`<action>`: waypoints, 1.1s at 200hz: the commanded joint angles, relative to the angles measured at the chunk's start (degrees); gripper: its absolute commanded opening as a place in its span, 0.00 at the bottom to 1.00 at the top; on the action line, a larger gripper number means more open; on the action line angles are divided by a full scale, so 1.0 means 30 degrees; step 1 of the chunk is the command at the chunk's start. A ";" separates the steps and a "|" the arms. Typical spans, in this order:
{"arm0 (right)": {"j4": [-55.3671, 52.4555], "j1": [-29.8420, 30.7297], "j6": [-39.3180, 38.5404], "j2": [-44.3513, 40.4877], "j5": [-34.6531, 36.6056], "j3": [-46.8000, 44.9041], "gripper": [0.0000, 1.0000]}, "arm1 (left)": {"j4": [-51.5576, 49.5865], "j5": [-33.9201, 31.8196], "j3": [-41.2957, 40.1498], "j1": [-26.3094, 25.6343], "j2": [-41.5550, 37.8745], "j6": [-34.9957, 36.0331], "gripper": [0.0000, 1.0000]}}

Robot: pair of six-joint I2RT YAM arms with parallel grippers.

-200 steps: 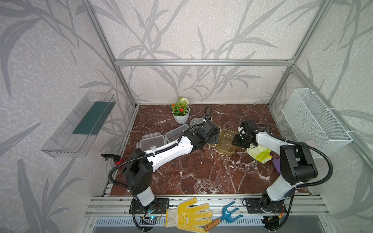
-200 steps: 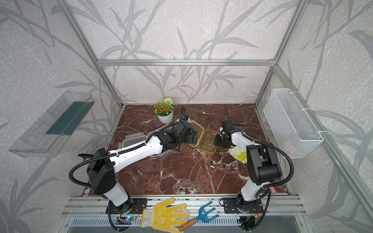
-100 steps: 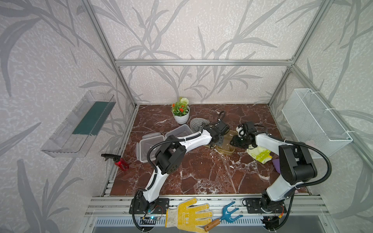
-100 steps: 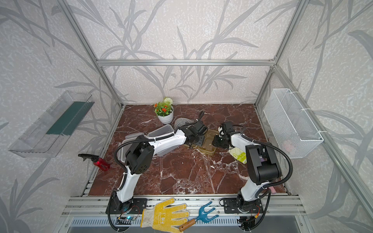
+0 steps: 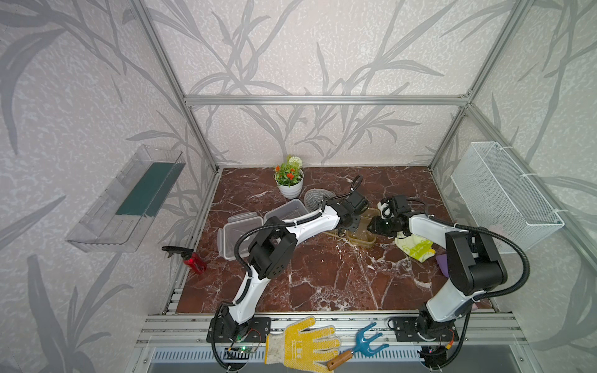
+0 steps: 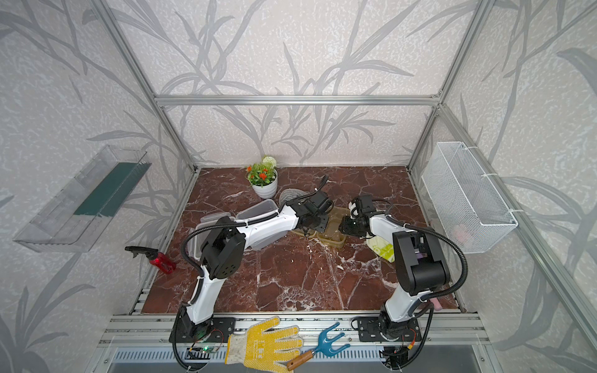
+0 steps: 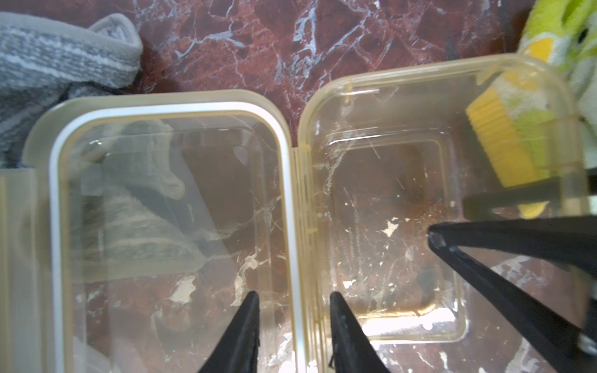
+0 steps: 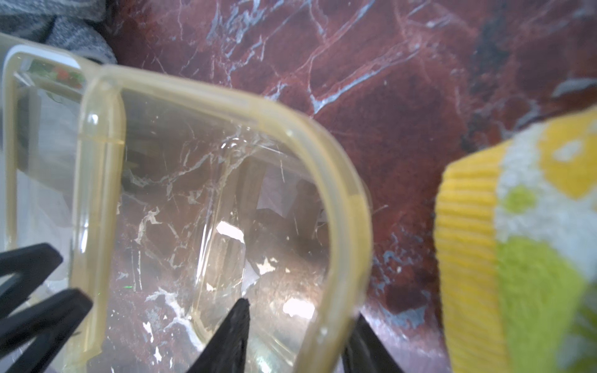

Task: Wipe the insides of the lunch boxes
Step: Adjust the lunch box at the center of the board.

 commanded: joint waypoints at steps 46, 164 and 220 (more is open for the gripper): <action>0.0434 -0.0117 0.0500 0.1332 -0.0097 -0.0493 0.48 | -0.0888 0.0462 0.1097 -0.0103 0.0662 -0.0040 0.35; -0.4959 -0.0117 -0.0724 -0.5141 0.2659 0.2393 0.90 | 0.0042 0.0203 0.0516 -0.0076 -0.1441 -0.0106 0.46; -0.7903 -0.0837 -0.1599 -0.4395 0.8280 0.3329 0.84 | 0.0212 0.0612 0.0200 -0.0142 -0.1491 -0.0141 0.47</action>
